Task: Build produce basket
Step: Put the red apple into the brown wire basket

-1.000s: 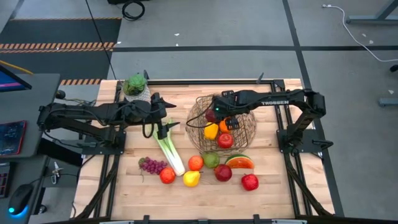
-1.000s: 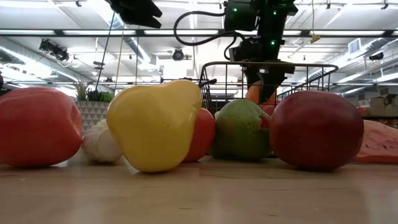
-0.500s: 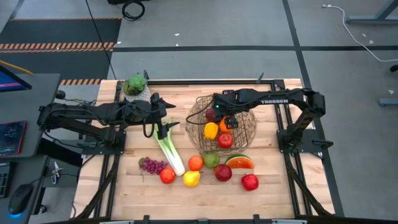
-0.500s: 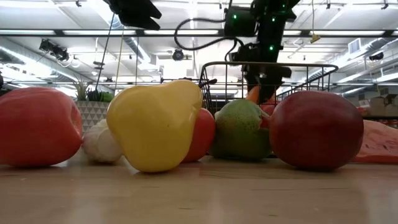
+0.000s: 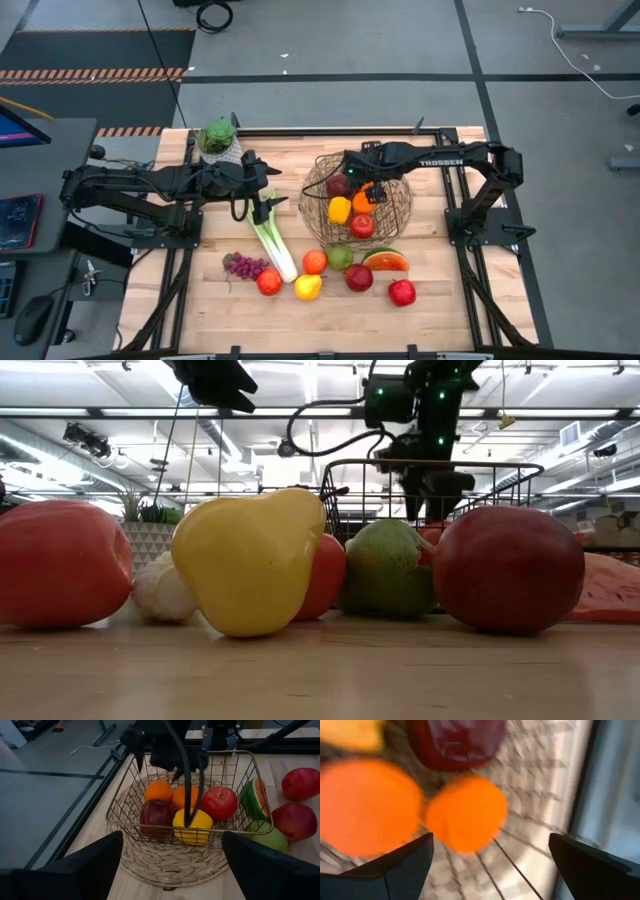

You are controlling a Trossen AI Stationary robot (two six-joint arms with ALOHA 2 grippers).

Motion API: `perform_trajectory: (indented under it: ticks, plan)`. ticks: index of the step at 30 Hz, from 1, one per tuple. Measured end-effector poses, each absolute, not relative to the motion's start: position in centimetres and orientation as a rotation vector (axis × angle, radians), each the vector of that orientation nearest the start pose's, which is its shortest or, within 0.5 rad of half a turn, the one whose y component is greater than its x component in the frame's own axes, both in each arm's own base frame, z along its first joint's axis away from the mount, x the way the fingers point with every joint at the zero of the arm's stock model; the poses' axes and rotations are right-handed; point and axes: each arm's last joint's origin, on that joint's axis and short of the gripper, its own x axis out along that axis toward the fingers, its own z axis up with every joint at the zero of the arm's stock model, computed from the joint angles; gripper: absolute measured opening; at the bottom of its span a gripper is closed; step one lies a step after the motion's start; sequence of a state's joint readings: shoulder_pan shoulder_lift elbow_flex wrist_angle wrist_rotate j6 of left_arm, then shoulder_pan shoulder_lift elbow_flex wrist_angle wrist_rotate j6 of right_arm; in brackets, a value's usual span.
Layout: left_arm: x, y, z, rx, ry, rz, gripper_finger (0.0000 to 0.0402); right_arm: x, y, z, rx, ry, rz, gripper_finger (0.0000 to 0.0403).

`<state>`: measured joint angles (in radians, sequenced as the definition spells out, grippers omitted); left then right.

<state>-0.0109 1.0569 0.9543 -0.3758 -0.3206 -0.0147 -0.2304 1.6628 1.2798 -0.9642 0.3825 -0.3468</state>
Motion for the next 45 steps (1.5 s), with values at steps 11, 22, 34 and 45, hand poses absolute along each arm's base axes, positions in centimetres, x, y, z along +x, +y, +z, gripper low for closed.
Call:
perform_trajectory:
  ticks: [11, 22, 34, 45]
  plan:
    - [22.7, 0.7, 32.4, 0.072, 0.465, 0.306, 0.0347, 29.4, -5.6, 28.4, -0.138, 1.454, -0.215, 0.0391]
    - [23.2, 0.7, 28.5, 0.047, 0.397, 0.307, 0.0347, 24.5, -0.6, 35.2, -0.024, 1.023, -0.125, 0.0391]
    - [23.2, -0.8, 27.4, -0.100, 0.433, -0.109, 0.0347, 23.0, 3.3, 31.3, 0.256, 0.822, 0.136, 0.0391]
    - [24.9, -5.3, 26.2, -0.058, 0.491, -0.233, 0.0347, 23.1, 6.3, 27.6, 0.310, 0.903, 0.066, 0.0382]
